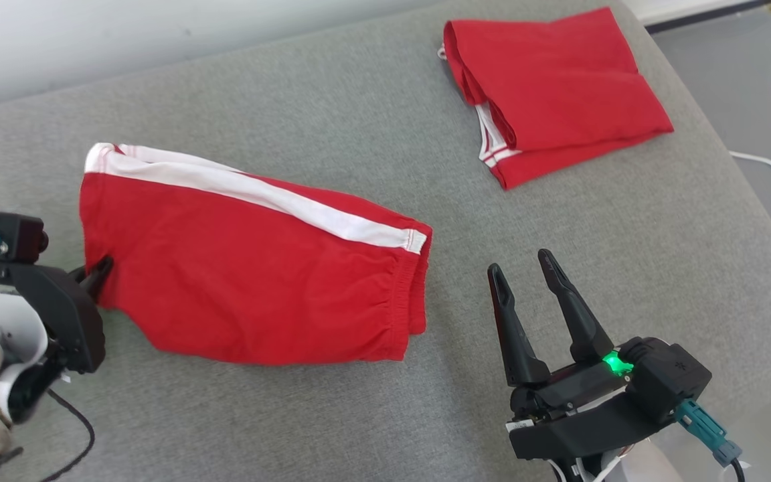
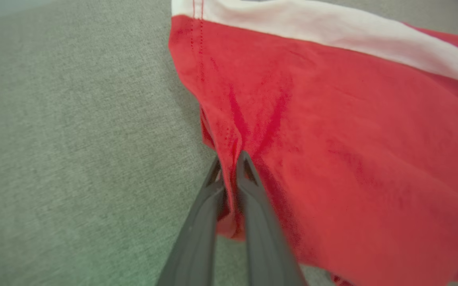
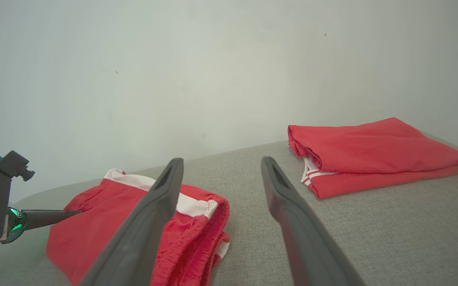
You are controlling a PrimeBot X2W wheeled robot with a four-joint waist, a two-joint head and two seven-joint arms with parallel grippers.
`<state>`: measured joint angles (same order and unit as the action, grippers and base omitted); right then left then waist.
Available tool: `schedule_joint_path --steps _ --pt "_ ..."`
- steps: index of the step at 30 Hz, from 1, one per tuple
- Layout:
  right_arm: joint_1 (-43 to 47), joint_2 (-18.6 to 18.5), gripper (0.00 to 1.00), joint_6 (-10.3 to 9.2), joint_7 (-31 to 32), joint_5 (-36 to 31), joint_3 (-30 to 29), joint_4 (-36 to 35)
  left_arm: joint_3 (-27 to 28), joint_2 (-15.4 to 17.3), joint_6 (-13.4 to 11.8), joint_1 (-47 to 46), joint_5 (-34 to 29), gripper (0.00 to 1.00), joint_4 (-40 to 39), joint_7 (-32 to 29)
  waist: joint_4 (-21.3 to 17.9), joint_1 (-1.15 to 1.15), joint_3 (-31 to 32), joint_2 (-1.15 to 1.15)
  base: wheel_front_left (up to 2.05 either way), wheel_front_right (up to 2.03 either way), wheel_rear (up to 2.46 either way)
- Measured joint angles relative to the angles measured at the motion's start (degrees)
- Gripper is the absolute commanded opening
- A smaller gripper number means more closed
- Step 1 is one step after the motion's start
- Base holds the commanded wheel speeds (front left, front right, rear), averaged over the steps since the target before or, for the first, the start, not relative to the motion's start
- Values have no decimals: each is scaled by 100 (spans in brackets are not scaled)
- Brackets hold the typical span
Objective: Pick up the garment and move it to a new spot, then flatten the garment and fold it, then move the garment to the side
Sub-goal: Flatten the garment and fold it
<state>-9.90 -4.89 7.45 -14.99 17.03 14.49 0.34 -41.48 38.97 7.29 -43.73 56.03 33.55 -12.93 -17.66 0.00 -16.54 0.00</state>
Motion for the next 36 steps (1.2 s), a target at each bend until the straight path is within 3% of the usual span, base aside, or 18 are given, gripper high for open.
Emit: schedule_joint_path --steps 7,18,28,33,34,35,36 --pt "108 -100 100 0 0 0 -76 79 129 -131 -293 420 1 0 -270 675 212 0 295 0 0 0 0" --pt "445 -141 100 0 0 7 -363 152 299 -309 -1045 1775 69 0 -1294 1781 807 -1 679 0 0 0 0" --pt "772 -158 100 0 0 7 -606 238 258 -453 -1614 2726 148 0 -2183 2097 1190 -1 957 0 0 0 0" --pt "893 -160 100 0 0 0 -742 298 215 -527 -1756 3081 266 0 -2429 2189 1327 -1 1086 0 0 0 0" --pt "901 -160 100 0 0 -3 -746 315 233 -524 -1801 3093 205 32 -2409 2302 1345 -1 1104 -1 0 0 0" --pt "901 -157 100 0 0 -22 -738 331 264 -533 -1841 3095 177 100 -2376 2372 1356 0 1123 -1 0 0 0" --pt "899 -153 100 0 0 -35 -731 343 265 -542 -1840 3102 130 100 -2347 2428 1363 -1 1142 -1 0 0 0"
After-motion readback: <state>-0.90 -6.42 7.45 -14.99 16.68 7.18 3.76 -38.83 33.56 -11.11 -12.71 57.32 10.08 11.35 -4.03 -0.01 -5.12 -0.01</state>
